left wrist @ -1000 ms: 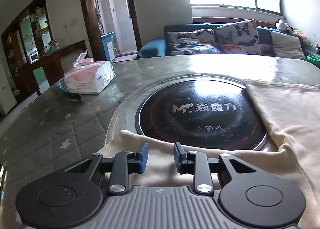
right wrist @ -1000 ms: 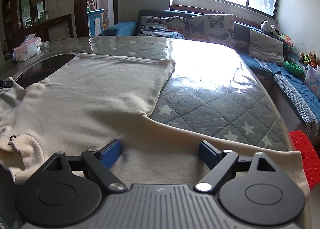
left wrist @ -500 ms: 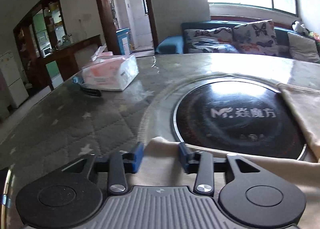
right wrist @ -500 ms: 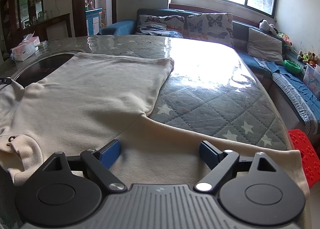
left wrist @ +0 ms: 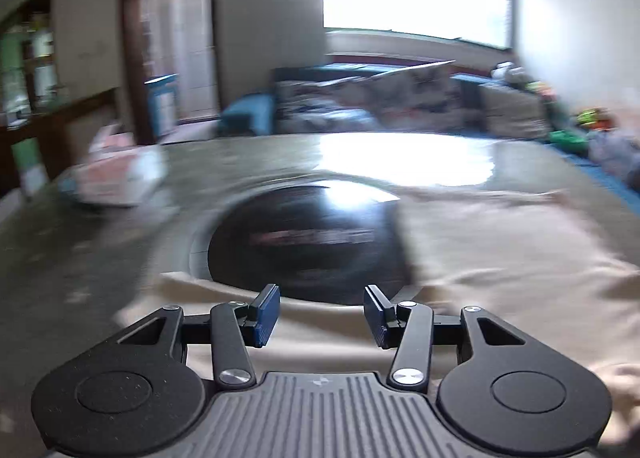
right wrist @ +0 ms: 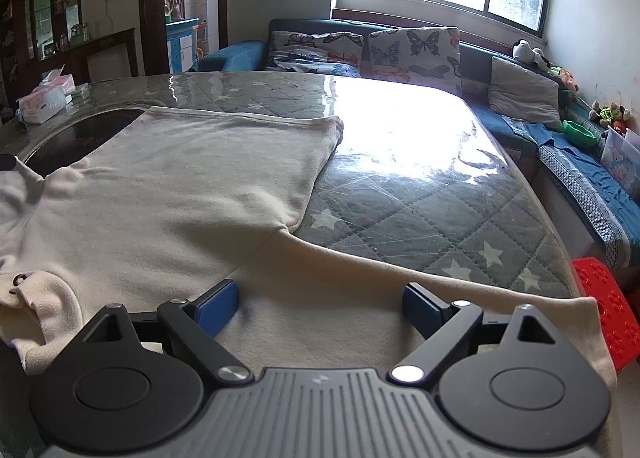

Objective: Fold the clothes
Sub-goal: 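Smooth the shirt flat with both grippers, bringing them together over the body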

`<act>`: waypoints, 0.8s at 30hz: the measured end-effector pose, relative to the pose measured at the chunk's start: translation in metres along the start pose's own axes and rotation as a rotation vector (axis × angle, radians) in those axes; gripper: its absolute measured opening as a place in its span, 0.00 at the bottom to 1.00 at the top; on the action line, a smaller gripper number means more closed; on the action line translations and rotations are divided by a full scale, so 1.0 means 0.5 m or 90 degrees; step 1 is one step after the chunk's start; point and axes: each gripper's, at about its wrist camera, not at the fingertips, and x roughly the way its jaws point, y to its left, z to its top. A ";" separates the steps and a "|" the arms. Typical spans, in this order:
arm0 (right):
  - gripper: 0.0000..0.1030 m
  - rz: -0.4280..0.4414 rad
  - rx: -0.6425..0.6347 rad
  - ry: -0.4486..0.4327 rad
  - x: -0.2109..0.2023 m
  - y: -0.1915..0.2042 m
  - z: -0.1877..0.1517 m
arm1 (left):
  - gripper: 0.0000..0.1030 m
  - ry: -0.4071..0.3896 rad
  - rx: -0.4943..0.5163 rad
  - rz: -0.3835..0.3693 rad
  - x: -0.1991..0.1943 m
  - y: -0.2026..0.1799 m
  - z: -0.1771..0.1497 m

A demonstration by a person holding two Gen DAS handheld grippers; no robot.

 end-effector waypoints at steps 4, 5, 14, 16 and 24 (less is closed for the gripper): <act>0.88 0.001 0.000 0.000 0.001 -0.001 0.000 | 0.48 0.010 0.012 -0.077 0.020 -0.064 0.005; 0.89 0.001 0.001 0.000 0.001 -0.001 0.000 | 0.48 0.017 0.006 -0.089 0.030 -0.071 0.006; 0.90 0.005 0.004 -0.001 0.004 -0.005 -0.002 | 0.46 0.061 -0.015 -0.070 0.085 -0.070 0.000; 0.91 0.005 0.004 -0.002 0.005 -0.005 -0.002 | 0.46 0.062 -0.020 -0.055 0.088 -0.062 -0.005; 0.91 0.004 0.005 -0.002 0.007 -0.004 -0.002 | 0.48 0.063 -0.022 -0.020 0.096 -0.067 0.002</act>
